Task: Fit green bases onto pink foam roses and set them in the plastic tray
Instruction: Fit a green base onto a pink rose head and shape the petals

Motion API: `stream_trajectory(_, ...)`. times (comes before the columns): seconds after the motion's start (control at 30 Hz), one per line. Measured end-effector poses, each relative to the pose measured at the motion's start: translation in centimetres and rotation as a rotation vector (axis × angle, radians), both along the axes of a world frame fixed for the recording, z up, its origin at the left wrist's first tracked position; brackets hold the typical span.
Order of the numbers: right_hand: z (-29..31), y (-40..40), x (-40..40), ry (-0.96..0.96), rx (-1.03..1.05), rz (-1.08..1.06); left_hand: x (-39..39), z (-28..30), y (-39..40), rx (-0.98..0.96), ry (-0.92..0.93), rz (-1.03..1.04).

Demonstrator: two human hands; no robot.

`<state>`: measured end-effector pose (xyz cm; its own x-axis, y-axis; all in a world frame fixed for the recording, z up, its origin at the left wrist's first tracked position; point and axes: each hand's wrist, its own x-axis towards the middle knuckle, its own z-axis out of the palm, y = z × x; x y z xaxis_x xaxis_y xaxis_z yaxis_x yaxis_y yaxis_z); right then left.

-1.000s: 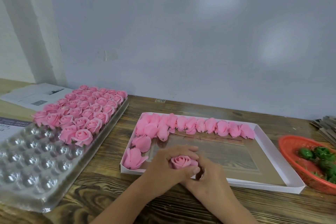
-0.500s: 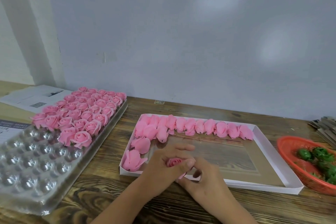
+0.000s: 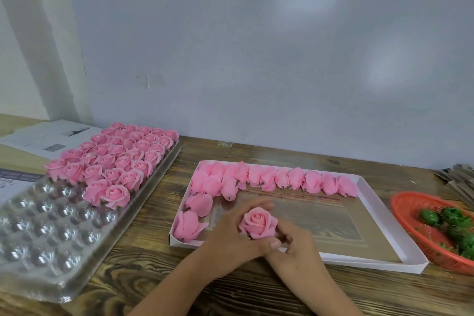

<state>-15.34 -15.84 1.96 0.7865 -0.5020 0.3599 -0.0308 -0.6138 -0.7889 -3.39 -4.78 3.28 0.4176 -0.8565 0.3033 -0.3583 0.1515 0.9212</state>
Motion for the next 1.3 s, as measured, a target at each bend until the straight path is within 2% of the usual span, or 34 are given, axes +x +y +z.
stream_trajectory(0.2, 0.29, 0.05, -0.29, 0.025, -0.08, -0.006, -0.26, 0.66, 0.16, -0.1, 0.039, 0.042)
stream_trajectory(0.43, 0.19, 0.19, -0.52, 0.079, -0.085, -0.001, -0.09, 0.17, 0.05, -0.058, 0.031, 0.017)
stream_trajectory(0.63, -0.26, -0.03, -0.4, 0.045, -0.038, -0.021, -0.03, -0.03, -0.04, 0.029, 0.02, 0.0)
stream_trajectory(0.83, 0.09, -0.16, -0.41, 0.018, 0.01, -0.03, 0.08, -0.17, -0.19, -0.029, 0.049, 0.003)
stream_trajectory(0.93, 0.51, -0.06, -0.38, 0.045, 0.012, 0.027, 0.06, -0.06, -0.16, -0.09, 0.092, 0.041)
stream_trajectory(1.17, 0.28, -0.04, -0.54, 0.09, -0.001, 0.123, 0.01, 0.08, -0.18, -0.093, 0.082, -0.005)
stream_trajectory(1.3, 0.34, 0.06, -0.58, 0.043, 0.031, 0.132, 0.04, -0.09, -0.08, -0.069, 0.112, -0.046)
